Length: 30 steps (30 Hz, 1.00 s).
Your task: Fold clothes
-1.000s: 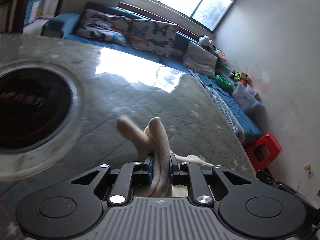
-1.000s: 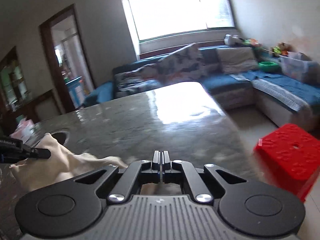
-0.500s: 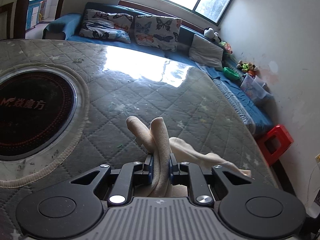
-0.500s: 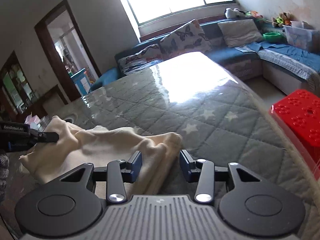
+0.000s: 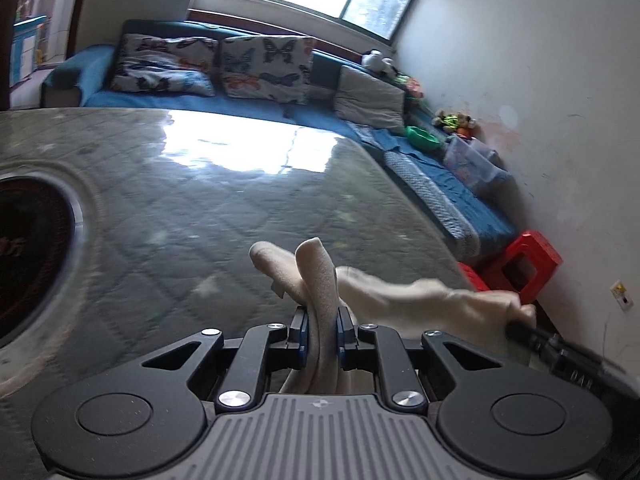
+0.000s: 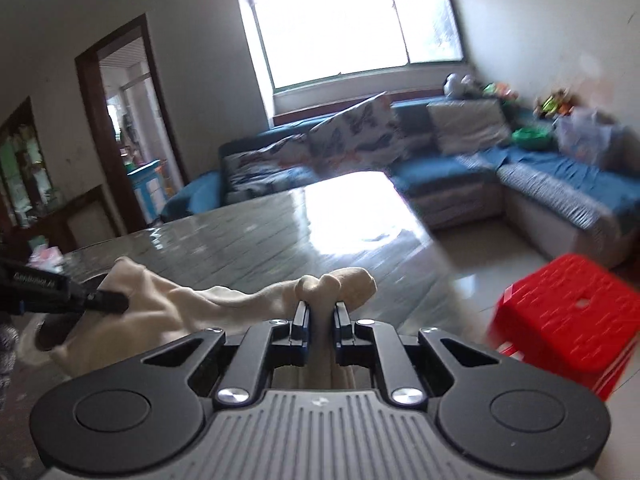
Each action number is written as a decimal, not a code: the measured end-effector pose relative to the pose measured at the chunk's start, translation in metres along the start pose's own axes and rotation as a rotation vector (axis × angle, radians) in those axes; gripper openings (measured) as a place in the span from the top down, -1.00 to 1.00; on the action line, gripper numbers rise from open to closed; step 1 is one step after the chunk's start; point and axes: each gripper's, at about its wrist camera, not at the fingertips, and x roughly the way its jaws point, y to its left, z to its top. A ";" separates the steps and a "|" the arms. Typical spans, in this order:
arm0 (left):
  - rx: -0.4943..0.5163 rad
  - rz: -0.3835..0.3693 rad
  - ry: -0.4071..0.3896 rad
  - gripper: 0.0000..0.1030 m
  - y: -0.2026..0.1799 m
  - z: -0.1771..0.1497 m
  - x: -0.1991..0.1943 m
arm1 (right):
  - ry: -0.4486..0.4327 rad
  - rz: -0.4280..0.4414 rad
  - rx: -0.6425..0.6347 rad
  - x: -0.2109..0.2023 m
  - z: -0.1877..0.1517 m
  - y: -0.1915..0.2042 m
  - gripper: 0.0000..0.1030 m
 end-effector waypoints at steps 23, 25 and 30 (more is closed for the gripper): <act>0.143 0.027 0.024 0.55 -0.028 -0.002 0.052 | 0.093 -0.132 -0.018 0.057 0.015 -0.023 0.71; 0.168 0.020 0.036 0.54 -0.034 -0.004 0.060 | 0.113 -0.124 -0.023 0.072 0.014 -0.019 0.68; 0.188 0.046 0.064 0.53 -0.032 -0.005 0.084 | 0.140 -0.130 -0.025 0.089 0.009 -0.015 0.59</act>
